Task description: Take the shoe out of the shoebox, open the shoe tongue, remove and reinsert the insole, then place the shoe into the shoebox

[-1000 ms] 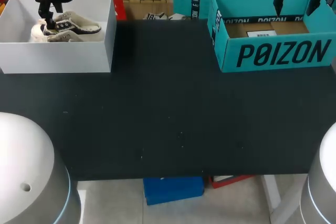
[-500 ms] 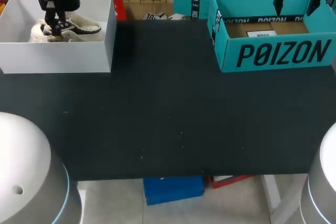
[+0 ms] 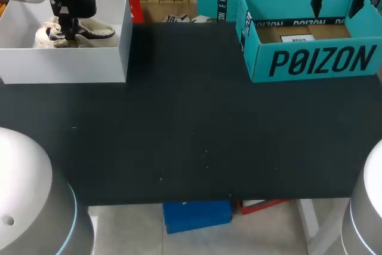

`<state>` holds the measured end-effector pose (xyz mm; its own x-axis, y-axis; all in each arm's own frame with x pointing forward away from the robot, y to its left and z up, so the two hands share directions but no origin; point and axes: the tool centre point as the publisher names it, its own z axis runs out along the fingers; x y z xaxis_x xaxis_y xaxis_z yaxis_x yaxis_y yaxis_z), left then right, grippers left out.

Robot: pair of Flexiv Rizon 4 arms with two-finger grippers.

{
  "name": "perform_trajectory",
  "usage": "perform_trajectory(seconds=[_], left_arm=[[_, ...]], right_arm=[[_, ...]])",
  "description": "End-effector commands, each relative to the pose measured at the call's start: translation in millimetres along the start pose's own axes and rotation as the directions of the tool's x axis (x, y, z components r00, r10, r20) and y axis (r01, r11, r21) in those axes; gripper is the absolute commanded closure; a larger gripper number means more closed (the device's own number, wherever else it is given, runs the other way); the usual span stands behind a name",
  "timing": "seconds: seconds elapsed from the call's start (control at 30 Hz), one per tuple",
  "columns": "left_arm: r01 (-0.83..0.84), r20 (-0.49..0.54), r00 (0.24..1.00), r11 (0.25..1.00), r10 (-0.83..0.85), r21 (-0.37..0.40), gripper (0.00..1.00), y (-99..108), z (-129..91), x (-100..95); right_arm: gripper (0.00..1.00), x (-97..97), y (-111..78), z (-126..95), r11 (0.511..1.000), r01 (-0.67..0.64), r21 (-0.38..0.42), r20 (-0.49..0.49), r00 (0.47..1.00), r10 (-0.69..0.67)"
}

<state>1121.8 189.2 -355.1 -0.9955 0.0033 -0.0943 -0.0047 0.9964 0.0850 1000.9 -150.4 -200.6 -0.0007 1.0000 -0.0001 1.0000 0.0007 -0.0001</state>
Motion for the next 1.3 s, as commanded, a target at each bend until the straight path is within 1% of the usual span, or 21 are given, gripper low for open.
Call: perform_trajectory(seconds=[0.03, 0.27, 0.47, 0.9, 1.07, 1.13, 1.17, 1.2, 1.23, 1.3], left_arm=[[-0.007, -0.009, 1.0, 1.0, 0.007, -0.004, 0.55, -4, 11, -6.1], [-0.015, -0.018, 1.0, 1.0, 0.015, -0.014, 0.57, -6, 20, -8.1], [-0.021, -0.026, 0.999, 0.999, 0.02, -0.028, 0.58, -6, 33, -6.3], [-0.028, -0.048, 0.999, 0.998, 0.026, -0.05, 0.57, -6, 54, 7.8], [-0.029, -0.057, 0.998, 0.998, 0.026, -0.055, 0.61, -6, 58, 12.2], [-0.028, -0.06, 0.998, 0.998, 0.025, -0.055, 0.68, -7, 60, 13.2], [-0.027, -0.061, 0.998, 0.998, 0.024, -0.055, 0.79, -7, 60, 13.4], [-0.026, -0.061, 0.998, 0.998, 0.023, -0.054, 0.93, -7, 60, 13.5], [-0.024, -0.062, 0.998, 0.998, 0.021, -0.055, 1.0, -7, 60, 13.9], [-0.024, -0.058, 0.998, 0.998, 0.021, -0.055, 1.0, -7, 61, 14.0]], right_arm=[[0.0, 0.2, -0.1, 0, 1.0, 0.0, 0.0, 0.0, 1.0, 0.0], [0.0, 0.2, -0.1, 0, 1.0, 0.0, 0.0, 0.0, 1.0, 0.0], [0.0, 0.2, -0.1, 0, 1.0, 0.0, 0.0, 0.0, 1.0, 0.0], [0.0, 0.2, -0.1, 0, 1.0, 0.0, 0.0, 0.0, 1.0, 0.0], [0.0, 0.2, -0.1, 0, 1.0, 0.0, 0.0, 0.0, 1.0, 0.0], [0.0, 0.2, -0.1, 0, 1.0, 0.0, 0.0, 0.0, 1.0, 0.0], [0.0, 0.2, -0.1, 0, 1.0, 0.0, 0.0, 0.0, 1.0, 0.0], [0.0, 0.2, -0.1, 0, 1.0, 0.0, 0.0, 0.0, 1.0, 0.0], [0.0, 0.2, -0.1, 0, 1.0, 0.0, 0.0, 0.0, 1.0, 0.0], [0.0, 0.2, -0.1, 0, 1.0, 0.0, 0.0, 0.0, 1.0, 0.0]])
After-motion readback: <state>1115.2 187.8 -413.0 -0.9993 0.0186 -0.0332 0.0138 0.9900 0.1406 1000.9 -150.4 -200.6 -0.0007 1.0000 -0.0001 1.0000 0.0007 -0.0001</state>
